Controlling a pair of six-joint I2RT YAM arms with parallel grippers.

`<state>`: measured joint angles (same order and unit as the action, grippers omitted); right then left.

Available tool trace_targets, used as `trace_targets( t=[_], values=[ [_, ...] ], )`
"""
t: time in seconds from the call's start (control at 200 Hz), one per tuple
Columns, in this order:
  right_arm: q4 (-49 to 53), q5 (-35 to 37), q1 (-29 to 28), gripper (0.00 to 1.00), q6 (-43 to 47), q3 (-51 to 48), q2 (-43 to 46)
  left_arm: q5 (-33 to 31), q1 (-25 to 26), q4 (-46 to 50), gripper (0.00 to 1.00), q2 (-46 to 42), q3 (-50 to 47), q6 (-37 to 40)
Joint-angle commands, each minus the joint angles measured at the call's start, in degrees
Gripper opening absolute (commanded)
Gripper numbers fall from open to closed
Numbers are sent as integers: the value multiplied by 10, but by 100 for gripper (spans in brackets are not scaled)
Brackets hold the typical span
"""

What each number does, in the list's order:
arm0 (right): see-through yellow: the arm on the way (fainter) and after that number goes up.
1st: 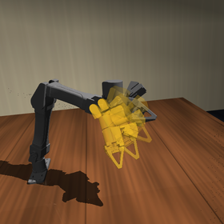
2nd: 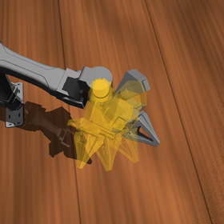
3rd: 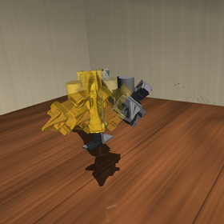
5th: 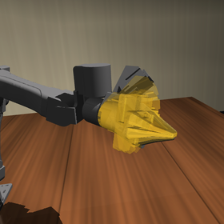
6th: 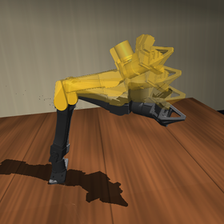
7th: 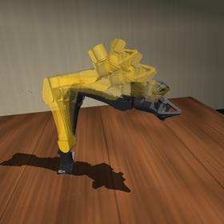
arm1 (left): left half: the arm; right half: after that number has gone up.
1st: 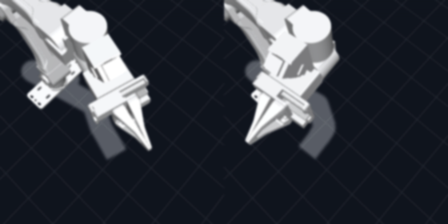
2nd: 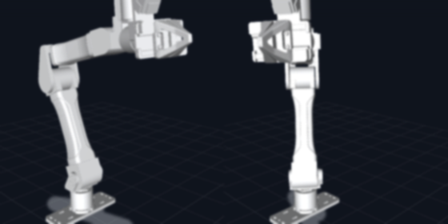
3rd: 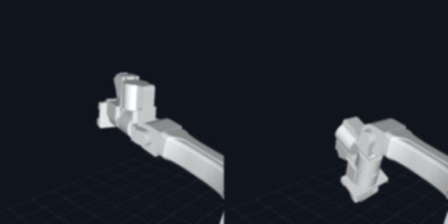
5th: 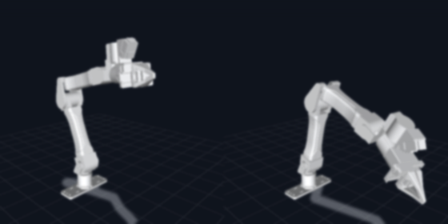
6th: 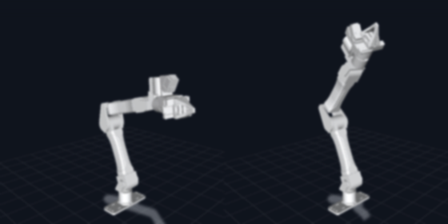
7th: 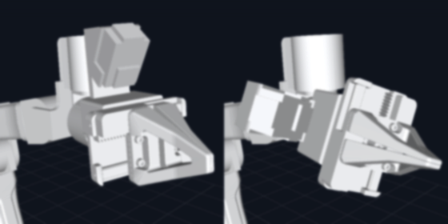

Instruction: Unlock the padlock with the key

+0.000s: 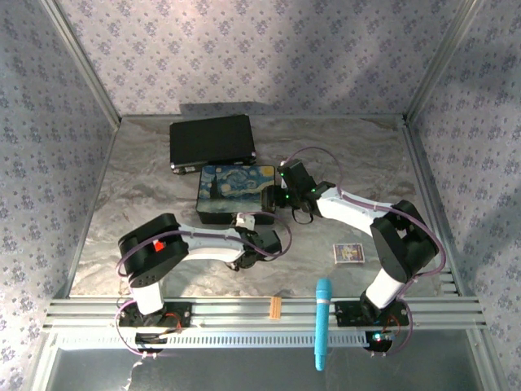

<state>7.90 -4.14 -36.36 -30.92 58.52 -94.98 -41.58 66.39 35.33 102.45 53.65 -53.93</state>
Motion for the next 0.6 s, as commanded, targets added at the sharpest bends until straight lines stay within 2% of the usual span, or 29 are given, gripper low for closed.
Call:
trace_targets(
  t=[0.0,0.185,0.285,0.325,0.385,0.41,0.54,0.595],
  values=[
    [92,26,5,64,-1,-26,-22,-14,13,47,26,10,7,-5],
    [92,25,5,64,-4,-23,-27,15,20,20,29,1,9,-4],
    [93,26,5,64,-2,-22,-25,26,20,8,34,-8,5,-2],
    [94,26,5,64,0,-20,-24,30,21,2,42,-14,3,3],
    [94,25,6,64,4,-16,-21,41,20,-10,65,-26,0,17],
    [95,24,6,65,5,-13,-21,45,19,-13,71,-32,0,19],
    [112,22,8,69,29,12,-15,61,20,-29,93,-81,-7,34],
    [122,21,9,71,44,29,-15,65,20,-35,98,-108,-12,38]
  ],
)
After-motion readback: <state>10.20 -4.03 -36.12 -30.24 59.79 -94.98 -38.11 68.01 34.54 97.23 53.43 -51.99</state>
